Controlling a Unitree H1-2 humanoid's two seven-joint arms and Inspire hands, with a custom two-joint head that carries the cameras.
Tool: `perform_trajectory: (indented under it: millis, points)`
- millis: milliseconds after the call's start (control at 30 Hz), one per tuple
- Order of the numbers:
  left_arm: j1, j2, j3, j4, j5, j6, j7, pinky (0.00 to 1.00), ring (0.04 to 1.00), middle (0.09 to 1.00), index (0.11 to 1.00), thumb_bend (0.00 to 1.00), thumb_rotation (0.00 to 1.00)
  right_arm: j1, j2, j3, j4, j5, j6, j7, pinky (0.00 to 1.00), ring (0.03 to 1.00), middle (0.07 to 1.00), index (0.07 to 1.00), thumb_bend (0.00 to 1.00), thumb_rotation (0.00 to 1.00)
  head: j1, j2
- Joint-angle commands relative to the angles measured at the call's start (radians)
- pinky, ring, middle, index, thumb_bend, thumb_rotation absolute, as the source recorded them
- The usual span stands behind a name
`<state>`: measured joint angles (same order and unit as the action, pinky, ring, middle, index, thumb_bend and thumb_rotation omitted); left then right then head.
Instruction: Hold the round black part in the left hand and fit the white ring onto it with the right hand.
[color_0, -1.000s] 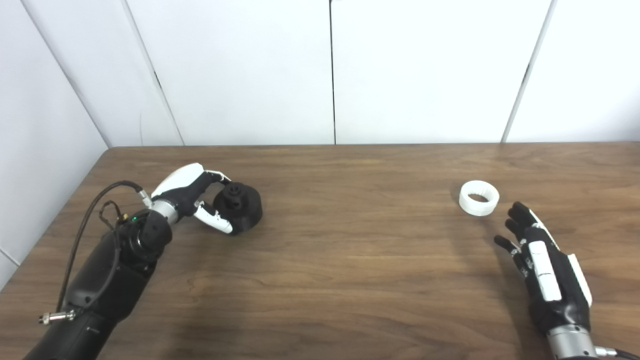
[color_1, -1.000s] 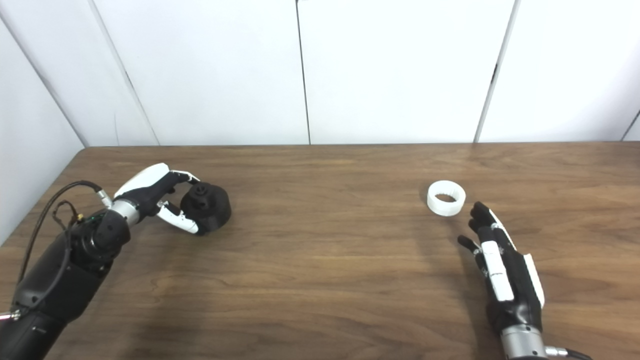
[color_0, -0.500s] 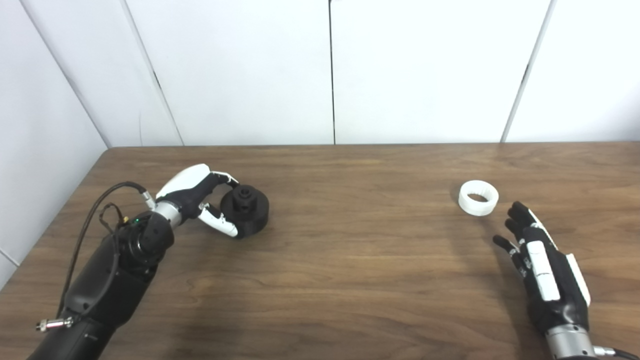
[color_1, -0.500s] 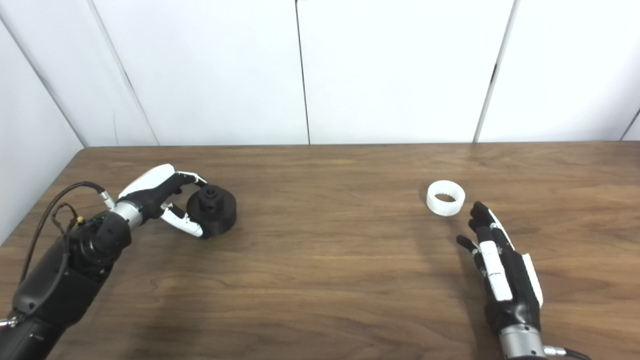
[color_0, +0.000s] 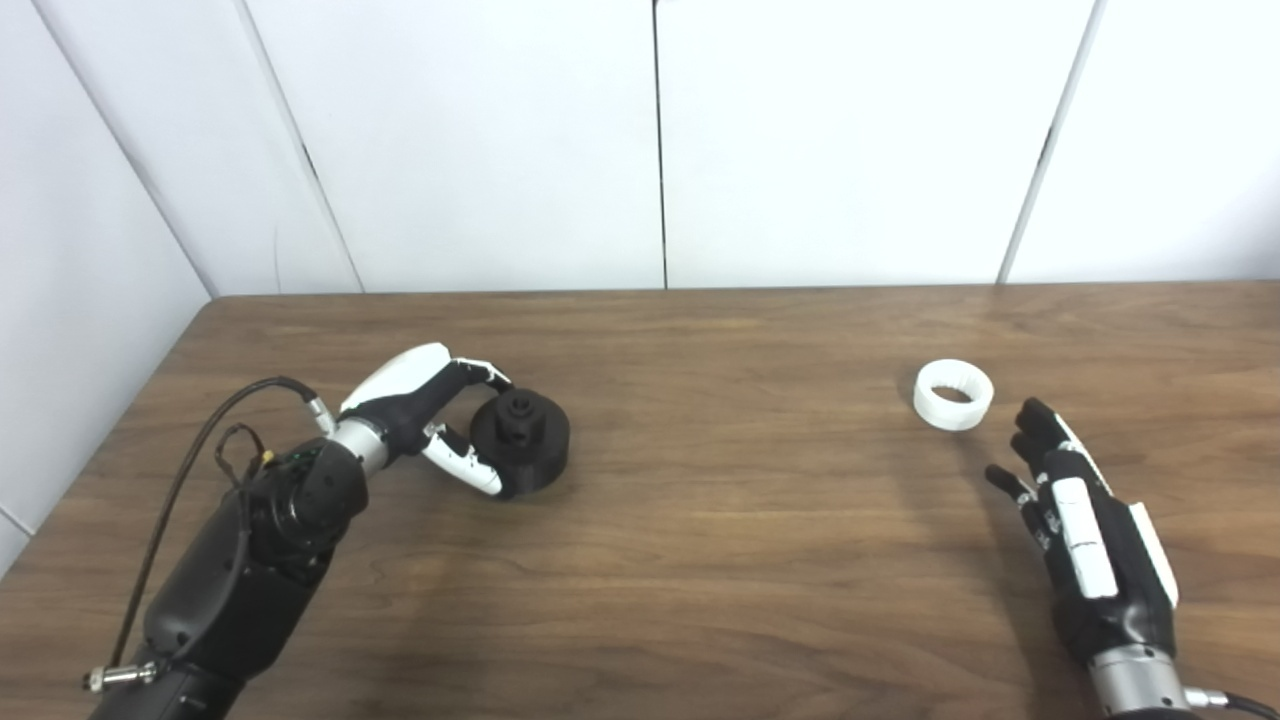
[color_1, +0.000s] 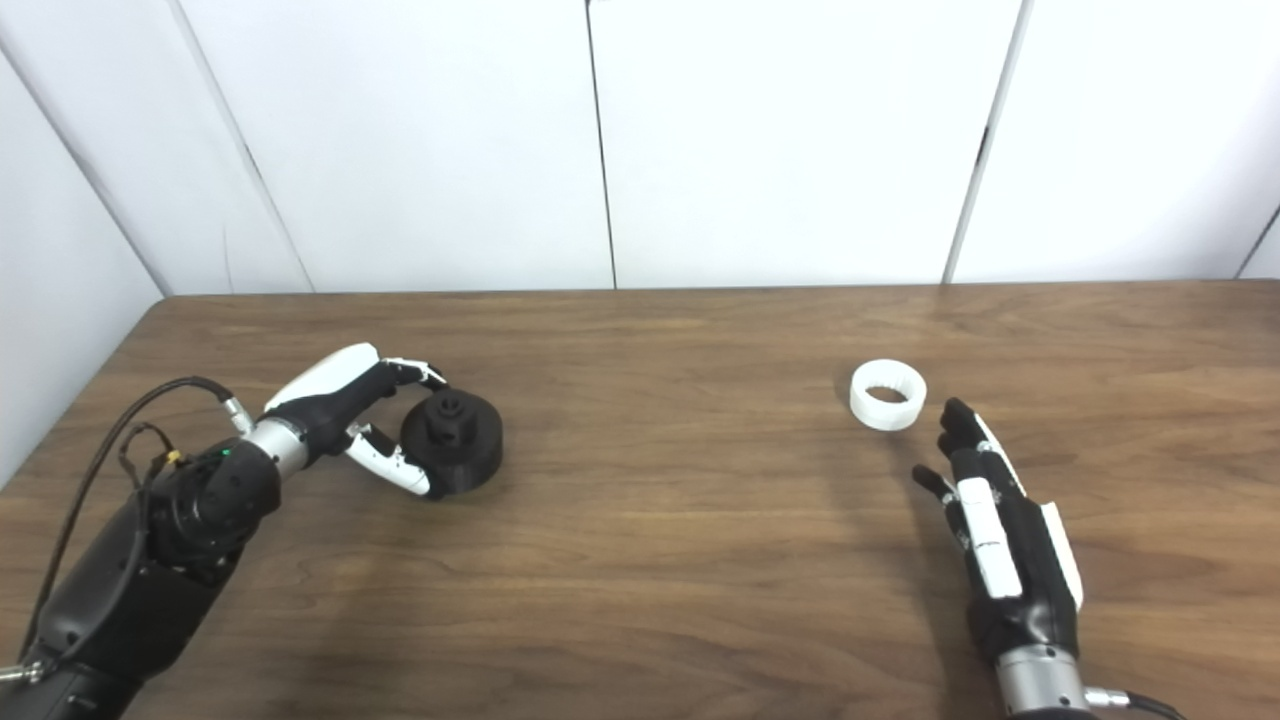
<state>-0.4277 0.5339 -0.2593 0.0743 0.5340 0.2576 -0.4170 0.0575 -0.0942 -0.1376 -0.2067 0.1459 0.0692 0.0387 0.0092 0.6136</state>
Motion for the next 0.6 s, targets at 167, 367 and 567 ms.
perform_trajectory:
  millis: [167,367,567]
  points:
    - [-0.02,-0.006,-0.01,-0.051,0.009,-0.028,0.008,0.86,0.961,0.9,0.693,0.86,0.17,0.009,-0.005,-0.001,-0.039,0.003,-0.018,0.002,0.86,0.962,0.949,0.921,0.65,0.81,0.0,0.002]
    - [-0.002,-0.027,-0.036,-0.095,0.024,-0.018,-0.002,0.86,0.964,0.903,0.698,0.87,0.16,0.005,-0.006,-0.001,-0.041,0.003,-0.011,0.002,0.86,0.964,0.949,0.92,0.65,0.82,-0.002,0.005]
    - [0.01,-0.045,-0.07,-0.123,0.026,-0.016,-0.026,0.86,0.969,0.907,0.704,0.86,0.14,0.007,-0.001,-0.007,-0.055,0.016,0.005,-0.001,0.87,0.967,0.95,0.922,0.65,0.8,-0.007,0.004]
